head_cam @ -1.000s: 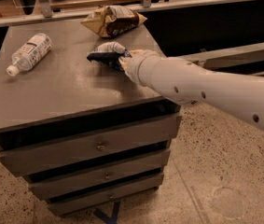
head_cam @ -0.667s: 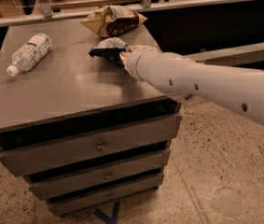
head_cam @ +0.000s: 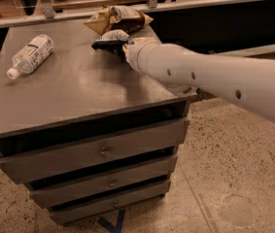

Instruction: Move blue chip bag near brown chip bag

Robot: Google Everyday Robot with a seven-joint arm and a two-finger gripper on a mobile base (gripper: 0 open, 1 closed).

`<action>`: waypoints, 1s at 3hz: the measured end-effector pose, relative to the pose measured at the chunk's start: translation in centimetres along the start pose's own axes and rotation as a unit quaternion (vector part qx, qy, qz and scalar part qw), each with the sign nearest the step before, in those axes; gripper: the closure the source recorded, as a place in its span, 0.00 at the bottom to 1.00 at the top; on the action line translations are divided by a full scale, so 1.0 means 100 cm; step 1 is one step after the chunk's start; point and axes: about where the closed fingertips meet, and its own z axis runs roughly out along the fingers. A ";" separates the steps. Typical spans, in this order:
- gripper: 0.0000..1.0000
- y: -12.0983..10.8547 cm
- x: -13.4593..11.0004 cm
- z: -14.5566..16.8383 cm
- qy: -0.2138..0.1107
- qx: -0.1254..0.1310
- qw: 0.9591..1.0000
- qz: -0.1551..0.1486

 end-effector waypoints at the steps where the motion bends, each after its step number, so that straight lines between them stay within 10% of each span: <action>1: 0.59 -0.001 -0.005 0.009 0.001 0.007 1.000 0.003; 3: 0.12 0.002 -0.008 0.018 0.004 0.008 1.000 0.005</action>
Offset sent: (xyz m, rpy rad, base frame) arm 0.0211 0.0147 0.0012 -0.0071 0.0109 -0.0379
